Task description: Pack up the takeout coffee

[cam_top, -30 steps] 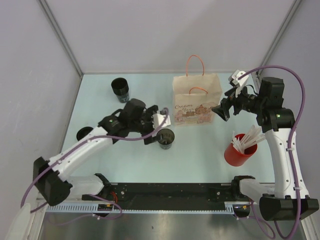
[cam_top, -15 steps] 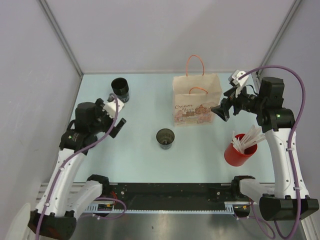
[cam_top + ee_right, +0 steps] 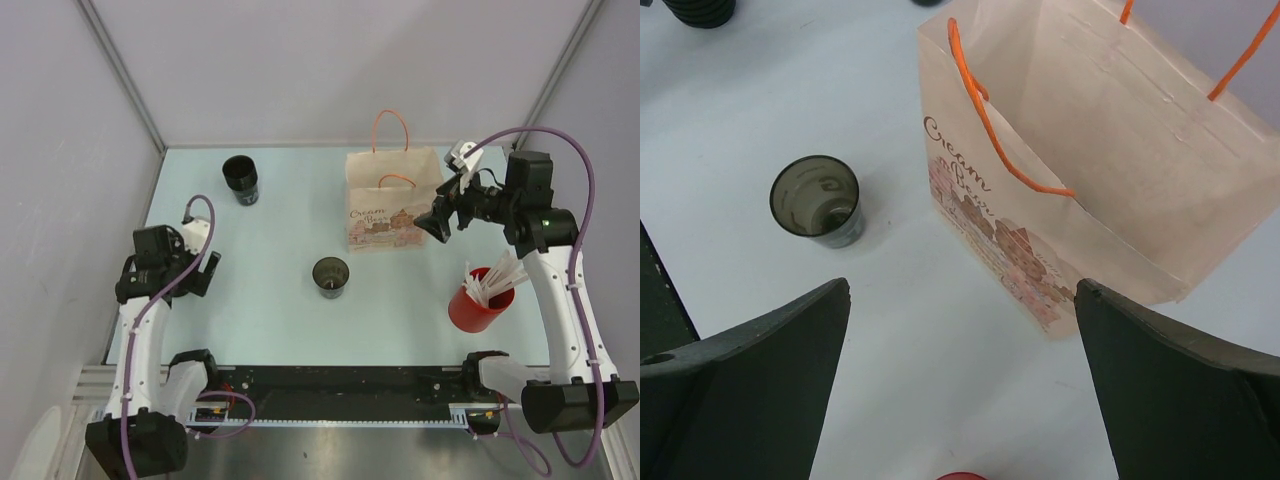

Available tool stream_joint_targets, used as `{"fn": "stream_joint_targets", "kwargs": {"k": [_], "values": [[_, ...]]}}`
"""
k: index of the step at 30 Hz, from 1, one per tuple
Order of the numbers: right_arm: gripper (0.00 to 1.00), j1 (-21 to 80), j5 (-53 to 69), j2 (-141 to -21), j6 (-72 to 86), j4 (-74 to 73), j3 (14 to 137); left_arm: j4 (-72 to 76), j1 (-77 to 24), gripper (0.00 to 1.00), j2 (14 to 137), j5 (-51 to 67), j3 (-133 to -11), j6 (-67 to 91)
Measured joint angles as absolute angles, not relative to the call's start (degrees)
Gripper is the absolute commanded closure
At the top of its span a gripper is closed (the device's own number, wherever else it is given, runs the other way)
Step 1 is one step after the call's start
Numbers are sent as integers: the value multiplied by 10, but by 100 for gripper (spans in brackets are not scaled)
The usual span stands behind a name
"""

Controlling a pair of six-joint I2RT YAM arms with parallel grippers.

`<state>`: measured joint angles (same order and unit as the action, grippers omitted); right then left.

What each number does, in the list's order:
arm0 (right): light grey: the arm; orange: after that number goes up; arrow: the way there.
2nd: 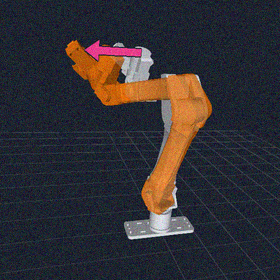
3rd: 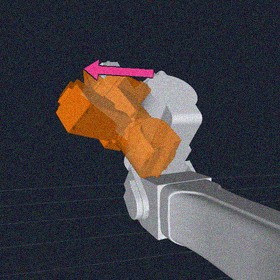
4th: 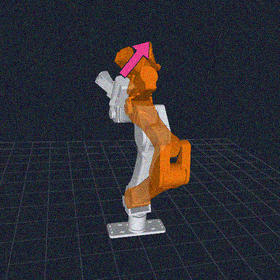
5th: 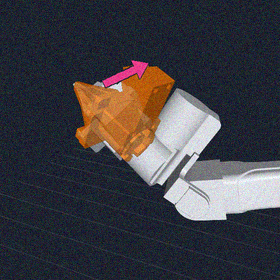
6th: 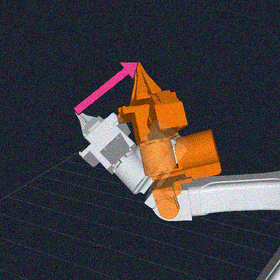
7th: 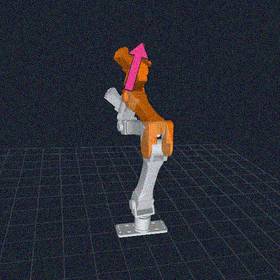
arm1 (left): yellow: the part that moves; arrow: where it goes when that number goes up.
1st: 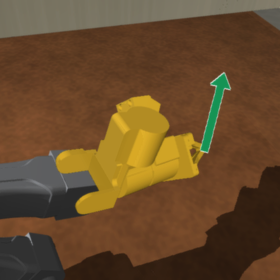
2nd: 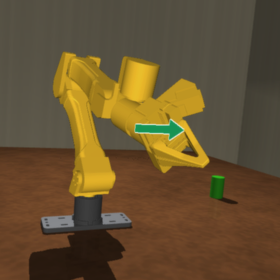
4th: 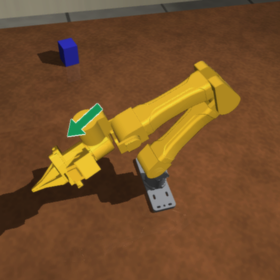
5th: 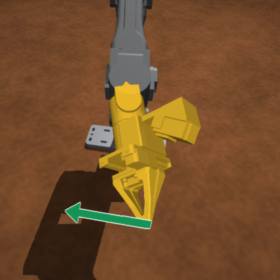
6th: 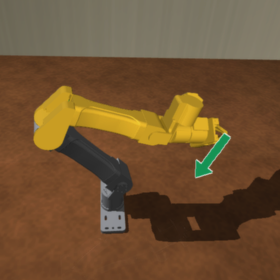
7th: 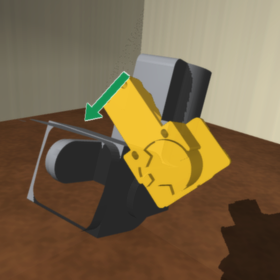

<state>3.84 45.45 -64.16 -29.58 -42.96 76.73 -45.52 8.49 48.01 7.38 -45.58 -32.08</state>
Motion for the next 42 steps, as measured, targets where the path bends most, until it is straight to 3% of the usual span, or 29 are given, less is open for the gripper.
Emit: {"fn": "stream_joint_targets", "kwargs": {"k": [8, 42], "values": [[0, 50, 452, -650, -296, -430, 767, -448, 152, 14, 505, 77, -451, -345], [0, 76, 441, -663, -296, -430, 767, -335, 180, 44, 659, 97, -447, -361]]}}
